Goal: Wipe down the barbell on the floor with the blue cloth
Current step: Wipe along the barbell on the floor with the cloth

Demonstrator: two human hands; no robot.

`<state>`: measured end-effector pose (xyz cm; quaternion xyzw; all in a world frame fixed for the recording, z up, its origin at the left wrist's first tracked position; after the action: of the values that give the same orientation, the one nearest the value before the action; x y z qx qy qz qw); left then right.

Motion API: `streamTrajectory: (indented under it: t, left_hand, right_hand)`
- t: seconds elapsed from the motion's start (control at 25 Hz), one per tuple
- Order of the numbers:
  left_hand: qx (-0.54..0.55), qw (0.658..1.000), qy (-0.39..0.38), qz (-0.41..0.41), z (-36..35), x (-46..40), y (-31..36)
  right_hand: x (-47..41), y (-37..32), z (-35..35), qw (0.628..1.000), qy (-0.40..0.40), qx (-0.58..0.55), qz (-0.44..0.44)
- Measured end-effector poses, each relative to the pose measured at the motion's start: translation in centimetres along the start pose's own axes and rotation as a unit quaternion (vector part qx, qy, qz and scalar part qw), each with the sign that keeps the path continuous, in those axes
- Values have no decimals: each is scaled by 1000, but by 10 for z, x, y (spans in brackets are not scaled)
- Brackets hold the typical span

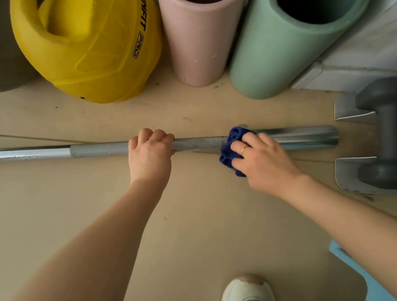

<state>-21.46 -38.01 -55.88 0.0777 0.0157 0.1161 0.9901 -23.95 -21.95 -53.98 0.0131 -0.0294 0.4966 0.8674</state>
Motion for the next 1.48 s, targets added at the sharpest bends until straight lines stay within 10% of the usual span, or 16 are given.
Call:
streamTrajectory:
  t: [0.2, 0.36, 0.52, 0.76, 0.92, 1.08, 1.28, 1.48]
  left_hand:
    - [7, 999, -24, 31, 0, -15, -5]
    - [18, 999, -17, 36, 2, -16, -7]
    - [9, 999, -25, 23, 2, -13, -6]
    - [-14, 996, -85, 25, 1, -4, -5]
    - [-45, 994, -99, -11, -3, 1, 2]
    - [-53, 995, -81, -7, -3, 0, 2]
    - [-41, 994, -92, -34, -6, 4, 4]
    - [-34, 993, -95, -63, -1, 4, 9]
  right_hand:
    - [-20, 62, 17, 951, 83, -156, -254]
    - [-44, 60, 14, 977, 13, -97, -187]
    - [-28, 100, -6, 941, -58, -85, -322]
    - [-22, 43, 23, 867, 183, -284, -366]
    - [-50, -9, -17, 973, -48, -154, -163]
    - [-41, 2, -12, 935, -40, -86, -341]
    - [-45, -14, -12, 970, -43, -96, -218]
    - [-45, -13, -17, 936, -77, -94, -331]
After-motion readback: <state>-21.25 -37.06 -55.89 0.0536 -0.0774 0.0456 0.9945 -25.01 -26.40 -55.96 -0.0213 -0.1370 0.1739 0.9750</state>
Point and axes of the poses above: each hand's wrist, its own x-axis away from the middle knuckle, its own z-axis out of the back of the hand, y = z × x, the point moved 9 cm from there along -x, towards the middle knuckle, and after that the axes turned 6 degrees about y, right-handed, at the moved point
